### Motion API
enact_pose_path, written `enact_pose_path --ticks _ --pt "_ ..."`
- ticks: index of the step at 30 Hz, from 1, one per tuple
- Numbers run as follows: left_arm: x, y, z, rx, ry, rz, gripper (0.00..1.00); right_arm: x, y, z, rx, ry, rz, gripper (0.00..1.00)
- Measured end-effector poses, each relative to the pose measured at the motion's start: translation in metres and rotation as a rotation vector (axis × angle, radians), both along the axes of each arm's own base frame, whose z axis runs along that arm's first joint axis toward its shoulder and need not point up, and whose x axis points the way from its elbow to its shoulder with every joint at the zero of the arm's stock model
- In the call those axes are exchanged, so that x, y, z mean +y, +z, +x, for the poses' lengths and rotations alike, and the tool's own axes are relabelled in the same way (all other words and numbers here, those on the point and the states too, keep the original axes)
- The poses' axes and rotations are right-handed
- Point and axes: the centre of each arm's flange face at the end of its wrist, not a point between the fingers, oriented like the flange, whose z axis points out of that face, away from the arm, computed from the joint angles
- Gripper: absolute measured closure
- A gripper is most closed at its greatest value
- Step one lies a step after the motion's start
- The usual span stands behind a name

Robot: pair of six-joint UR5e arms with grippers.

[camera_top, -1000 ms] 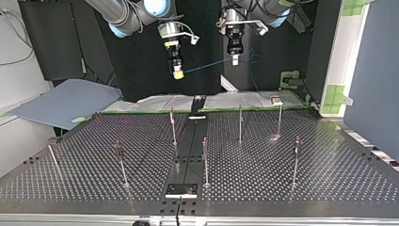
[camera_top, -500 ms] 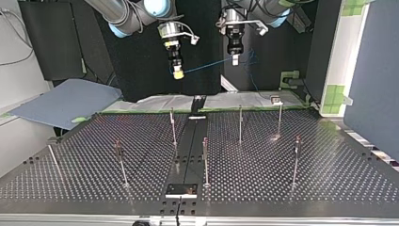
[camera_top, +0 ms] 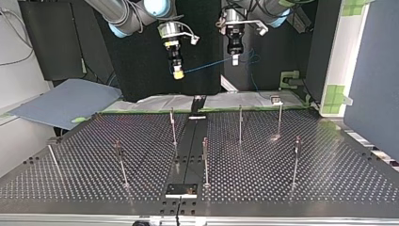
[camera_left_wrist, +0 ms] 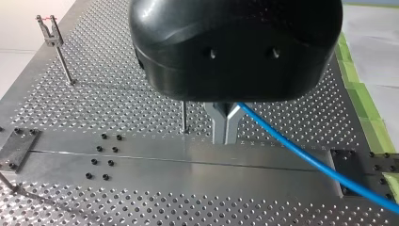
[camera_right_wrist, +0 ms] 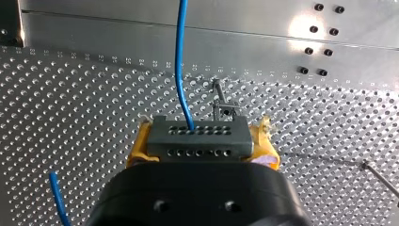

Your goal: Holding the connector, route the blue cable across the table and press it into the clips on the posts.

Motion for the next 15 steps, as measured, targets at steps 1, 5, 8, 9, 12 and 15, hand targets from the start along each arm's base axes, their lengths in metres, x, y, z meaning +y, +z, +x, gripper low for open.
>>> enact_pose_path --ticks 1,5,8,9,12,15 --pt "0.000 0.000 0.000 0.000 0.000 0.000 1.00 0.000 0.000 0.000 0.000 0.000 0.000 1.00" --pt "0.002 -0.003 -0.001 0.010 0.003 0.009 1.00 0.000 0.000 0.000 0.002 0.000 0.000 1.00" --pt "0.005 -0.008 -0.003 0.032 0.006 0.023 1.00 0.001 -0.008 0.000 0.020 0.000 0.015 1.00" --pt "0.005 -0.009 -0.003 0.035 0.007 0.025 1.00 0.002 -0.013 -0.001 0.033 0.000 0.027 1.00" --pt "0.006 -0.011 -0.004 0.041 0.007 0.029 1.00 0.005 -0.028 -0.004 0.063 0.000 0.056 1.00" --pt "0.006 -0.011 -0.004 0.043 0.007 0.030 1.00 0.007 -0.036 -0.005 0.078 0.000 0.070 1.00"
